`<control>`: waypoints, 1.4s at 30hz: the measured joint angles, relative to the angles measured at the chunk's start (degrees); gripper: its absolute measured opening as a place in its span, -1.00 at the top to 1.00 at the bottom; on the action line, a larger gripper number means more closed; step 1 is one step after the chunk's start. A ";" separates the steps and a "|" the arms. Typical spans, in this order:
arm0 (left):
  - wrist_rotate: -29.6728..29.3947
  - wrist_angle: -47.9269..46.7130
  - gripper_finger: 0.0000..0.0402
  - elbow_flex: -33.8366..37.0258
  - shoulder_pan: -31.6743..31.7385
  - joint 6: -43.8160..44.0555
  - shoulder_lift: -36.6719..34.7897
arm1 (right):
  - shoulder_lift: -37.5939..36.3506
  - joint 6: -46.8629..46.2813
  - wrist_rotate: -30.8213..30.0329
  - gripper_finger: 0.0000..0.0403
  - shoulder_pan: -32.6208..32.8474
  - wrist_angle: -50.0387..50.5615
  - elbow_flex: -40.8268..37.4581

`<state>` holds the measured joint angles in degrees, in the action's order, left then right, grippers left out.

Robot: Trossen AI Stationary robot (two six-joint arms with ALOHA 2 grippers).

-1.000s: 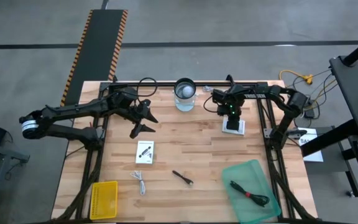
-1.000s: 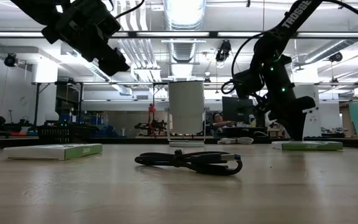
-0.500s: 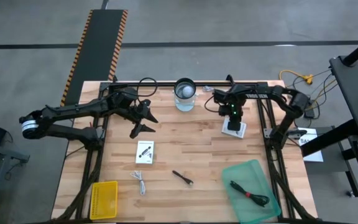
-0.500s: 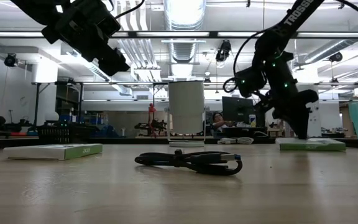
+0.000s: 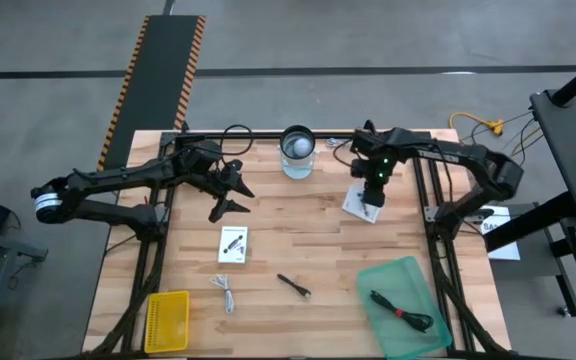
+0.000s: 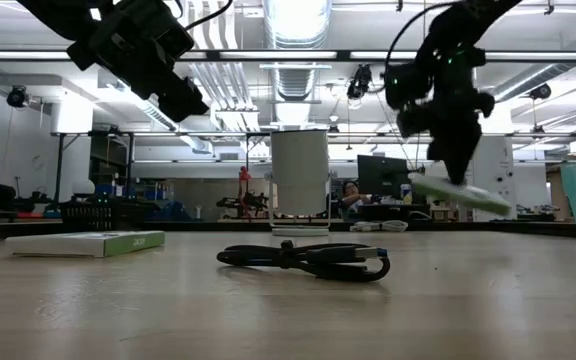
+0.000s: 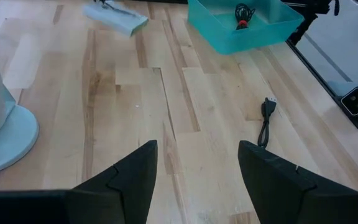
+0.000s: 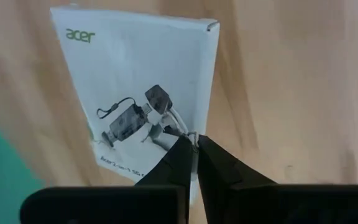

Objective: Pick and place items into bin
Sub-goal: Put the right white card reader box into the yellow bin

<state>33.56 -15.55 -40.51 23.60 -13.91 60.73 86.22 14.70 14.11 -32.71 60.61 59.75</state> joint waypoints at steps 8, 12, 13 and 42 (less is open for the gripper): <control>-0.02 0.02 -0.04 0.00 0.01 0.00 0.00 | -9.39 -6.51 5.70 0.96 4.51 -16.52 -1.28; 0.00 0.97 -0.04 0.02 0.00 -0.02 0.00 | -12.66 -10.09 3.07 0.96 10.23 -27.19 -2.86; -0.01 1.82 -0.04 0.04 0.01 -0.04 0.00 | -13.05 -10.98 0.88 0.96 12.07 -29.75 -3.17; -16.06 68.05 -0.04 8.43 -5.07 0.07 18.57 | -6.94 -9.74 -42.35 0.96 27.19 -79.16 -10.52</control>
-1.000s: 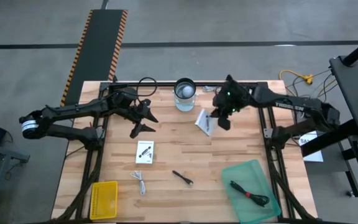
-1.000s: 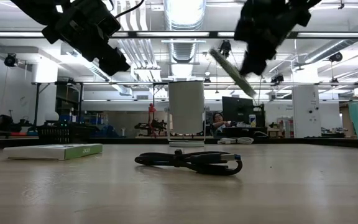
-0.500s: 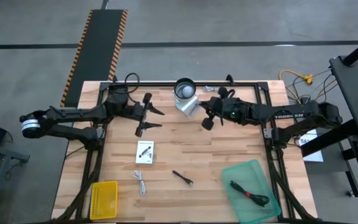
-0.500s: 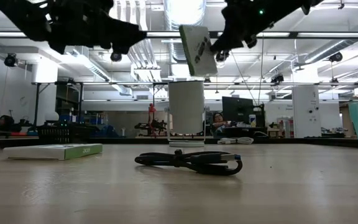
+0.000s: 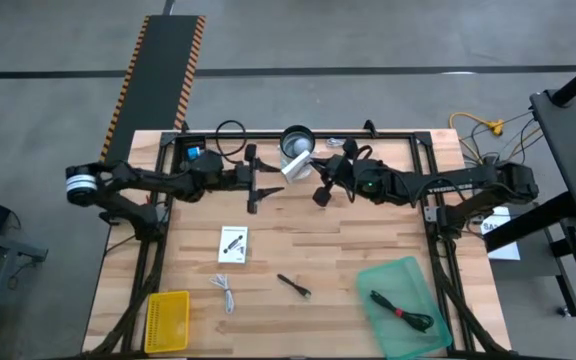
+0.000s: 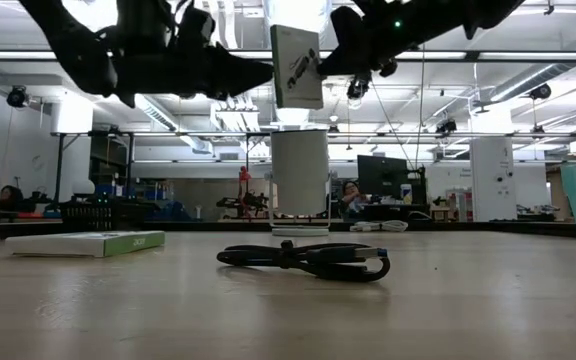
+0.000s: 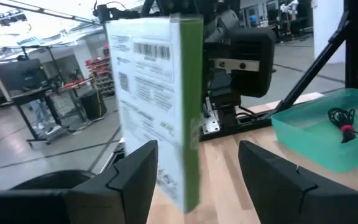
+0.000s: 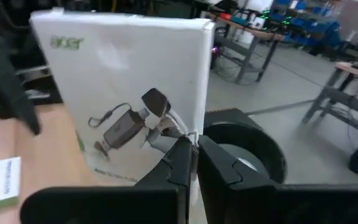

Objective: Pick and place items into bin
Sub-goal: Put the right white card reader box into the yellow bin

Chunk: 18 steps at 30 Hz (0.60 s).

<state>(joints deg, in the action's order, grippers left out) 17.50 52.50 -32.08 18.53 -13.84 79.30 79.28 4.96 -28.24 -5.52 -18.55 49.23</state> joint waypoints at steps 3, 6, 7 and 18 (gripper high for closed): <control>-0.03 -0.03 -0.04 -1.15 0.05 0.02 1.22 | 0.11 0.16 -2.68 0.96 0.00 -0.47 0.02; -0.12 -0.01 -0.04 -2.55 0.10 0.04 2.09 | 0.11 -0.27 -3.02 0.96 0.02 -0.54 0.02; -0.40 -0.01 -0.04 -3.01 0.10 0.04 2.30 | 0.11 -0.27 -3.04 0.96 0.02 -0.59 0.02; -4.02 -1.09 0.15 -7.34 0.08 0.09 3.94 | 0.31 0.16 -1.85 0.96 0.66 -1.07 0.02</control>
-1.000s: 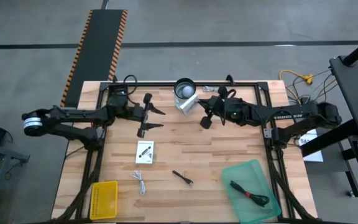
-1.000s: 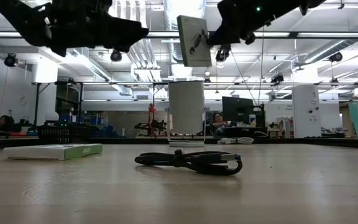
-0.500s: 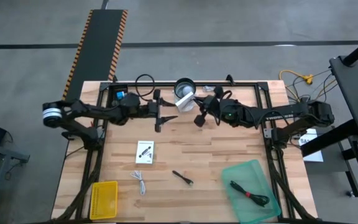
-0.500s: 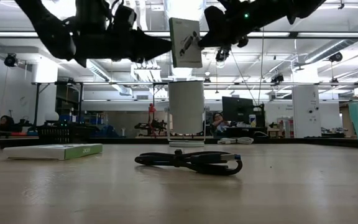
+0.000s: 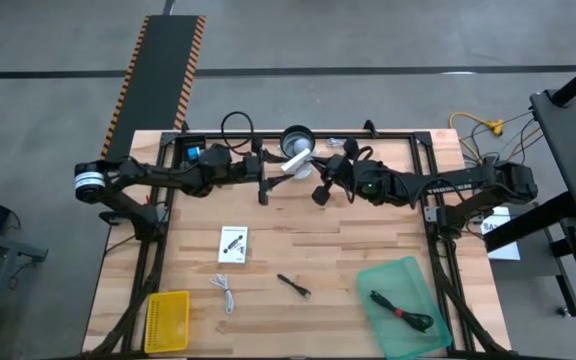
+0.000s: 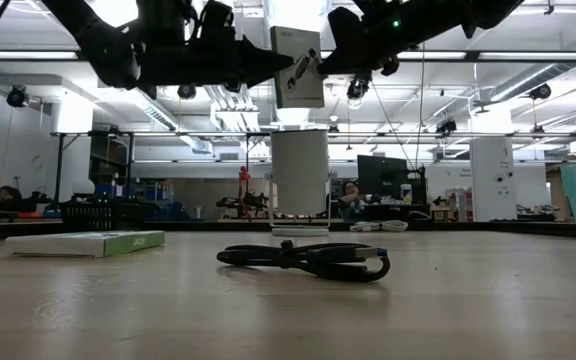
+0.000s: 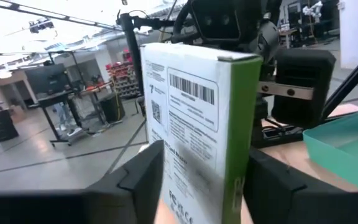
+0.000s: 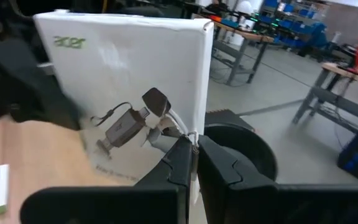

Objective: Pick and place items into bin
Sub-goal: Put the right white card reader box into the yellow bin

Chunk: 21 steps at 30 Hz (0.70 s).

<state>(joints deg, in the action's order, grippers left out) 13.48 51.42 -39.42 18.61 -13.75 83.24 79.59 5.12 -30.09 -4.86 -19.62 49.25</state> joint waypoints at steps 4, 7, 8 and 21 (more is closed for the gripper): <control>-0.03 -1.50 0.51 -0.43 0.00 0.00 -0.19 | -0.13 0.68 1.77 0.96 0.52 0.07 0.00; -0.51 -1.55 0.83 -0.44 0.11 1.45 -0.77 | -0.18 1.32 1.79 0.96 0.98 0.09 0.00; -0.53 -1.76 0.89 -0.44 0.10 2.51 -1.01 | -0.25 1.29 1.83 0.96 1.00 0.11 0.00; 0.36 -41.84 0.90 -2.06 -0.74 21.63 -19.79 | -0.59 8.23 0.83 0.96 0.76 2.83 0.11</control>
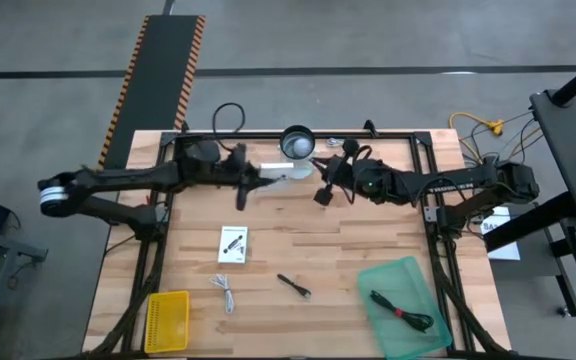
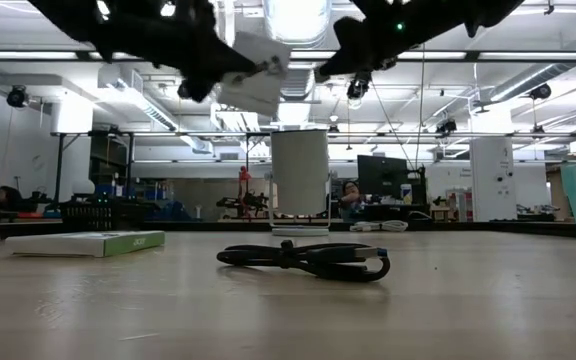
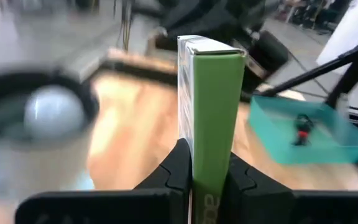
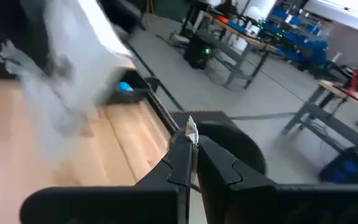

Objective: Pick and place items into bin
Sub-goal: Put the right white card reader box into the yellow bin

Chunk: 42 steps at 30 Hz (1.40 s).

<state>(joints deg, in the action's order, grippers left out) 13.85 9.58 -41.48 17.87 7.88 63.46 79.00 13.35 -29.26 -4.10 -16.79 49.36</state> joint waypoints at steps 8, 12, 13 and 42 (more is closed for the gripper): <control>-0.75 -19.71 0.90 -3.19 -5.62 14.93 -12.79 | -0.19 1.53 0.36 0.96 0.08 1.79 -0.09; -3.39 -24.07 0.90 -3.86 -9.31 15.85 -16.08 | -0.57 1.52 1.10 0.96 0.33 3.16 -0.09; -4.99 -24.81 0.90 -3.84 -10.31 15.81 -16.36 | -0.63 1.48 1.55 0.96 0.33 3.76 -0.09; -6.32 -43.13 0.84 -6.49 -15.37 13.82 -12.19 | -8.27 -24.41 13.24 0.15 -32.55 61.86 14.49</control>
<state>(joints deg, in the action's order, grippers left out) 7.52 -33.55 -47.97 2.50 21.70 51.27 70.74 -11.05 -16.02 -36.65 45.06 63.86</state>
